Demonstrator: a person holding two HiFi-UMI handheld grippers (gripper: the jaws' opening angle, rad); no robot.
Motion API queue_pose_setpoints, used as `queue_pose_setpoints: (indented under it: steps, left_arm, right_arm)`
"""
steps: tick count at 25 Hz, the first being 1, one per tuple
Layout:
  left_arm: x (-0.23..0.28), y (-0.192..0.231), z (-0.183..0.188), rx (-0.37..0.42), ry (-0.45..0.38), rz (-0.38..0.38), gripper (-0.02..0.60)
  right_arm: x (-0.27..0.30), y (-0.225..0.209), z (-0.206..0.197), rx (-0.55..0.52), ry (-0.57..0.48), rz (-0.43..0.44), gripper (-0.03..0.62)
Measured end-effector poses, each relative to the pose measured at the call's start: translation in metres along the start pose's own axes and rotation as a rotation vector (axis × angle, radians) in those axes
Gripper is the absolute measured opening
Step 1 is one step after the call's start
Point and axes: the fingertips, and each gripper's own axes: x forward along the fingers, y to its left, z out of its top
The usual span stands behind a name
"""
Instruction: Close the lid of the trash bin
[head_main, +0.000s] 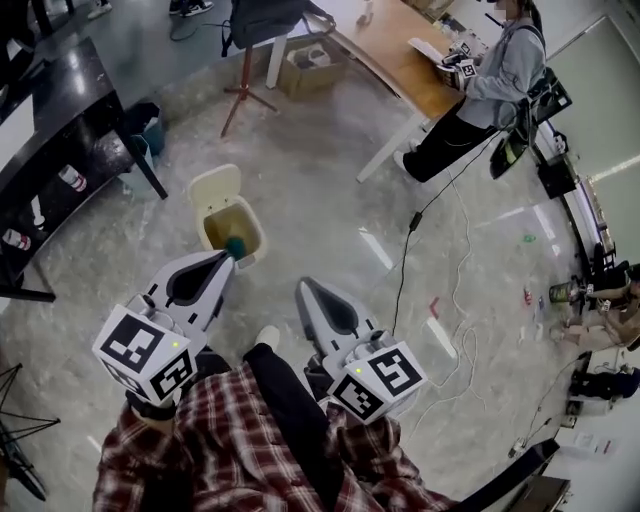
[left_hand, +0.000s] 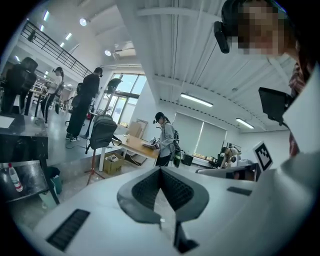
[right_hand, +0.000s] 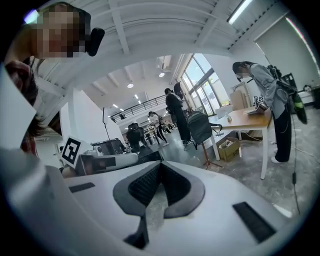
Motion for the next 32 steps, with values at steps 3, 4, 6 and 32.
queue_pose_setpoints:
  steps: [3,4,6,32]
  left_arm:
    - [0.015,-0.002,-0.003,-0.012,-0.005,0.048,0.011]
    - [0.019,-0.002,-0.004,-0.015,-0.004,0.062,0.011]
    - [0.025,-0.002,-0.006,-0.018,0.0,0.092,0.011]
    - [0.073,0.177,0.033,-0.046,0.008,0.197,0.011]
  right_arm:
    - [-0.001,-0.021,-0.003,0.005,0.032,0.033,0.012]
    - [-0.001,-0.028,-0.005,0.016,0.037,0.041,0.012]
    - [-0.001,-0.038,-0.007,0.041,0.046,0.061,0.012]
    - [0.191,-0.063,0.033,-0.015,0.117,0.154,0.012]
